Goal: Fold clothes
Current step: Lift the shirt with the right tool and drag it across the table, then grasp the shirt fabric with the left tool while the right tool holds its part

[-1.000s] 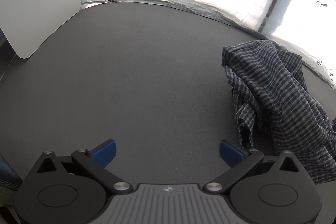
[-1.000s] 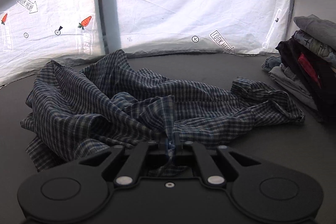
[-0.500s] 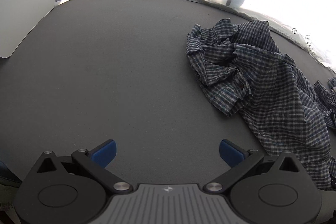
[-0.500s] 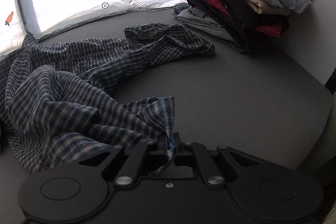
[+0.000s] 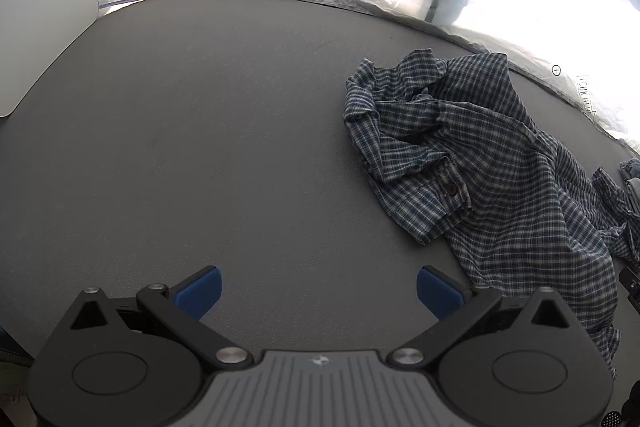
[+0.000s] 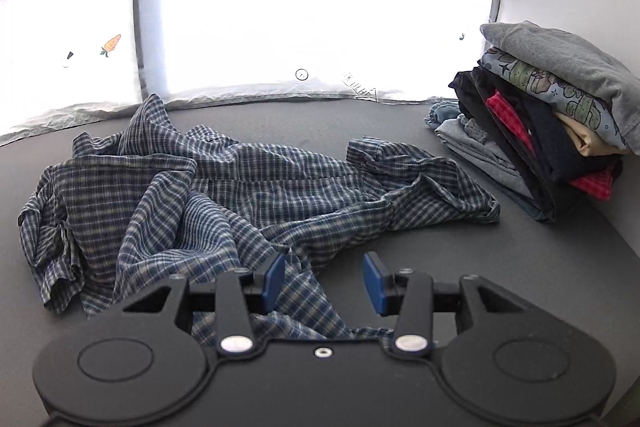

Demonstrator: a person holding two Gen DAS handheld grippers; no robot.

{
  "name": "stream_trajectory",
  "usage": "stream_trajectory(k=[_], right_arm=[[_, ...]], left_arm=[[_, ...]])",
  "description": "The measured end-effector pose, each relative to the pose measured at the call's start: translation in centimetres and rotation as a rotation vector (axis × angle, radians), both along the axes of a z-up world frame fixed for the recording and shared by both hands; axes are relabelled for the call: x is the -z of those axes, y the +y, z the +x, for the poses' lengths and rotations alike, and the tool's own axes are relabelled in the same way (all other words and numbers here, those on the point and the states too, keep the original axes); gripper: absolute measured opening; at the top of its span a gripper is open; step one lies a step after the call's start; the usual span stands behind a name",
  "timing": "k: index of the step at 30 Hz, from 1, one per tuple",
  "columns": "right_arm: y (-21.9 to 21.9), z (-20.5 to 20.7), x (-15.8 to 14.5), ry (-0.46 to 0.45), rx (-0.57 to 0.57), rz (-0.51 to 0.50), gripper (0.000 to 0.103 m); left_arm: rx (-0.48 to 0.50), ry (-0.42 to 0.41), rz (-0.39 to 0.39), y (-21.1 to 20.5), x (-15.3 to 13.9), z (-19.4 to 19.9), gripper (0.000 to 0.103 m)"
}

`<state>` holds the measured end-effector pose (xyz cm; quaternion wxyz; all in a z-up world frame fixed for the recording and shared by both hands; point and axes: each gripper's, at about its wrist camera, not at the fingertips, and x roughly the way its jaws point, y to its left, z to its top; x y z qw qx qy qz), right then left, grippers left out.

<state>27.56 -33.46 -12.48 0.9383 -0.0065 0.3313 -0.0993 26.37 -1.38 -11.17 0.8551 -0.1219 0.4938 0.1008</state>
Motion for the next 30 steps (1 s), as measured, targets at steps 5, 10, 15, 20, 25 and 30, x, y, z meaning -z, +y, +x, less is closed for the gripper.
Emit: stream_trajectory(k=[5,10,15,20,25,30], right_arm=[[2.0,3.0,0.1,-0.001,-0.074,-0.014,0.048],[3.0,7.3,0.5,-0.009,-0.094,0.003,0.05],[3.4,12.4,1.5,0.016,-0.119,0.076,0.051],[4.5,15.4,2.3,0.073,-0.154,0.154,0.056],[6.3,16.1,4.7,0.162,-0.211,0.148,0.059],[6.5,17.7,6.7,0.242,-0.219,0.171,0.059]], left_arm=[[0.001,-0.025,-0.008,0.6,0.0,2.5,0.096],[0.011,-0.027,-0.06,1.7,1.0,7.2,0.066],[0.016,-0.01,-0.076,3.0,2.6,13.2,0.063],[0.053,0.066,-0.001,1.8,5.4,17.8,0.082],[0.085,0.143,0.016,0.8,8.8,20.0,0.082],[0.097,0.147,-0.025,0.4,10.6,21.5,0.082]])
